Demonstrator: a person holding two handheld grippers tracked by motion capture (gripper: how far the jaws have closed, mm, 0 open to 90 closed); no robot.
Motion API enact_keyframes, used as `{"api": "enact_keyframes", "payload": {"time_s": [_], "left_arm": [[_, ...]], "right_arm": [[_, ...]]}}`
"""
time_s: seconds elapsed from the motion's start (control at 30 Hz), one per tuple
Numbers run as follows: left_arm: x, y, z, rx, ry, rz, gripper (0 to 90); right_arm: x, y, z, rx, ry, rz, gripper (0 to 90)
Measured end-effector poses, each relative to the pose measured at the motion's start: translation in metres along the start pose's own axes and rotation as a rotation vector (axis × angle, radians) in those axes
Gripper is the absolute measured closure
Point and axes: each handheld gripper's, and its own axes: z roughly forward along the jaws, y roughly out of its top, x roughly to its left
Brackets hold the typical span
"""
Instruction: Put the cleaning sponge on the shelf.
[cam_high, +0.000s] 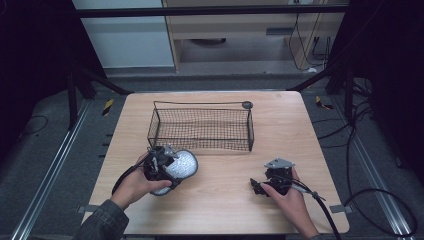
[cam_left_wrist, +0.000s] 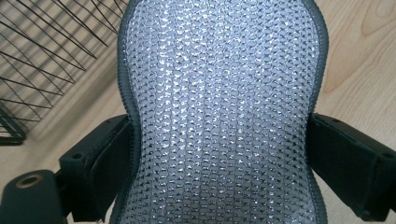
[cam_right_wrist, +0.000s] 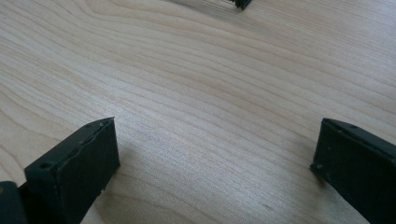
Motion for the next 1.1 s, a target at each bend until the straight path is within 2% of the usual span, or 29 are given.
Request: {"api": "enact_keyframes", "payload": {"time_s": [0.07, 0.23, 0.47, 0.87, 1.0, 1.1], "left_arm": [[0.001, 0.004, -0.005, 0.001, 0.009, 0.019, 9.7], [0.003, 0.01, -0.011, -0.011, 0.019, 0.028, 10.3], [0.007, 0.024, -0.026, -0.028, 0.052, 0.068, 10.7], [0.019, 0.043, -0.04, -0.036, 0.103, 0.104, 11.0], [0.025, 0.05, -0.042, -0.024, 0.135, 0.143, 11.2], [0.029, 0.053, -0.042, -0.016, 0.148, 0.156, 11.3]], "right_arm": [[0.0, 0.0, 0.0, -0.001, 0.0, -0.003, 0.4], [0.0, 0.0, 0.0, 0.0, -0.001, -0.003, 0.4], [0.0, 0.0, 0.0, 0.0, -0.001, -0.002, 0.4], [0.0, 0.0, 0.0, 0.0, -0.001, -0.003, 0.4], [0.0, 0.0, 0.0, 0.0, 0.0, -0.003, 0.4], [0.0, 0.0, 0.0, 0.0, 0.0, -0.003, 0.4]]}}
